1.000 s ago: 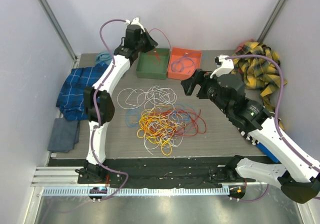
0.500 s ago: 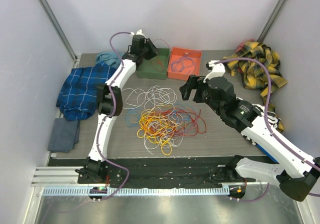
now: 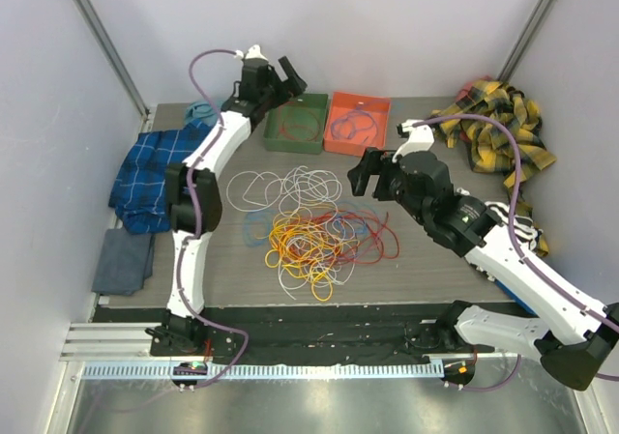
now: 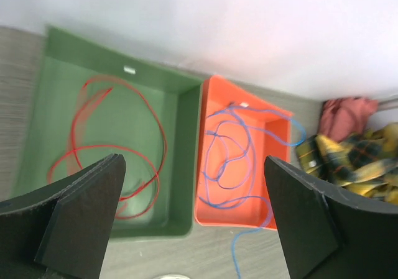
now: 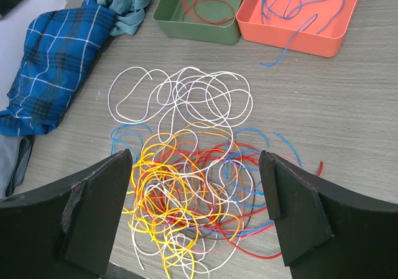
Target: Untangle the cables
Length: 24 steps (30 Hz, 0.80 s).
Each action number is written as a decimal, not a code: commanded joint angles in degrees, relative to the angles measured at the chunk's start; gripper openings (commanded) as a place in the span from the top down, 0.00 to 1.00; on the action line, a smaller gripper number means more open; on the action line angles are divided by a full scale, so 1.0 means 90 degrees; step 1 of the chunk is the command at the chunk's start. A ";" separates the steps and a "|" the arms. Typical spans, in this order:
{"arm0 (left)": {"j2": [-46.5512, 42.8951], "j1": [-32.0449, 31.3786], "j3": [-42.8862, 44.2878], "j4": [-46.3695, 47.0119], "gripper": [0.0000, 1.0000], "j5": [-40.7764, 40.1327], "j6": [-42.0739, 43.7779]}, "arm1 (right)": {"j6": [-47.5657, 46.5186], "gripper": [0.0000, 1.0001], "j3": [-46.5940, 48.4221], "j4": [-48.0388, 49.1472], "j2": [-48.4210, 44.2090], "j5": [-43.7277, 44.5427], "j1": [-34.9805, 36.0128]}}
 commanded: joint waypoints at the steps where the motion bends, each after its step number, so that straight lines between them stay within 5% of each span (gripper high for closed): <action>1: -0.1690 -0.0016 -0.0666 0.0786 0.00 -0.0786 0.0529 | 0.0182 0.08 -0.0116 0.0262 -0.0247 0.0218 -0.0026; 7: -0.1809 -0.0134 -0.0228 -0.0755 0.00 -0.1071 0.1000 | 0.0417 0.08 -0.0273 0.0223 -0.0354 0.0208 -0.0026; 10: -0.2614 -0.0221 -0.1356 -0.0624 0.00 -0.0866 0.0688 | 0.0427 0.08 -0.0496 0.0194 -0.0354 0.0402 -0.0016; 14: -0.4452 -0.0680 -0.4807 0.0657 0.00 -0.1275 0.0376 | 0.0612 0.17 -0.1004 0.0174 -0.0159 0.0579 -0.0035; 17: -0.5545 -0.1207 -0.6305 0.0951 0.00 -0.1646 0.0122 | 0.1080 0.26 -0.1522 0.0369 0.0192 0.0559 -0.0026; 24: -0.6992 -0.2457 -0.7541 0.0298 0.00 -0.2203 0.0043 | 0.2056 0.31 -0.2332 0.0837 0.1188 -0.0074 -0.0795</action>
